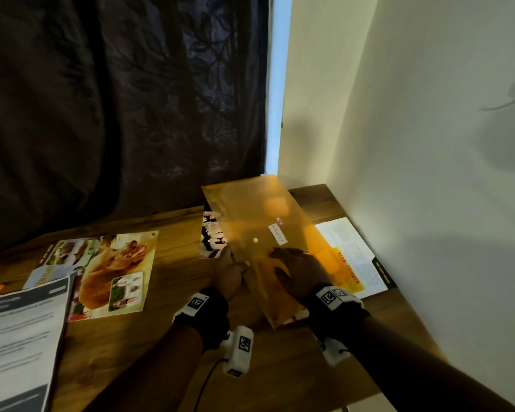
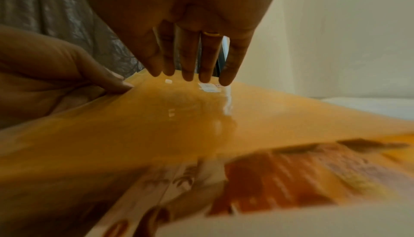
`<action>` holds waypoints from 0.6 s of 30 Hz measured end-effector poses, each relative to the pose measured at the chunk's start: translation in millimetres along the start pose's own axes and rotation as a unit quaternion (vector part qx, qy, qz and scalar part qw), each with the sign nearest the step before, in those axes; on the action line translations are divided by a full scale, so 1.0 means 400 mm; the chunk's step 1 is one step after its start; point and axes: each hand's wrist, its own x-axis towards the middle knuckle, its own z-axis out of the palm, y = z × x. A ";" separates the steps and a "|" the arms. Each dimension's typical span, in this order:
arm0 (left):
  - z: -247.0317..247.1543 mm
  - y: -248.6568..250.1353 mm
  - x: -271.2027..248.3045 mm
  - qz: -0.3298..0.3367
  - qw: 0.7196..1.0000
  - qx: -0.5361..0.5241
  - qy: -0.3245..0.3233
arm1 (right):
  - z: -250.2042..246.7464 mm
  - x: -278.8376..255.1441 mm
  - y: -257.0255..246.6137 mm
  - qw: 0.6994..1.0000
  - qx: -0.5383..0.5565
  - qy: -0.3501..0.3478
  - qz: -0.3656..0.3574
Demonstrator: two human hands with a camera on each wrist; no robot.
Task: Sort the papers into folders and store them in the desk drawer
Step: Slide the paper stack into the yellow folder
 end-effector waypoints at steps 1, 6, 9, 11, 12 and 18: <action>-0.009 0.012 -0.004 0.005 1.000 -0.004 -0.005 | -0.008 0.010 -0.005 1.000 -0.010 0.014 -0.020; -0.100 0.075 -0.052 0.053 0.998 0.036 -0.018 | -0.024 0.091 -0.112 0.984 -0.089 0.043 -0.145; -0.185 0.108 -0.092 0.096 0.994 0.060 0.005 | -0.041 0.144 -0.216 0.963 -0.134 0.062 -0.224; -0.241 0.123 -0.118 0.133 0.986 0.103 0.009 | -0.058 0.169 -0.283 0.948 -0.175 0.062 -0.257; -0.272 0.127 -0.131 0.145 0.981 0.127 0.010 | -0.068 0.178 -0.316 0.942 -0.193 0.059 -0.269; -0.433 0.138 -0.223 0.194 0.944 0.265 0.023 | -0.088 0.211 -0.496 0.880 -0.328 -0.001 -0.345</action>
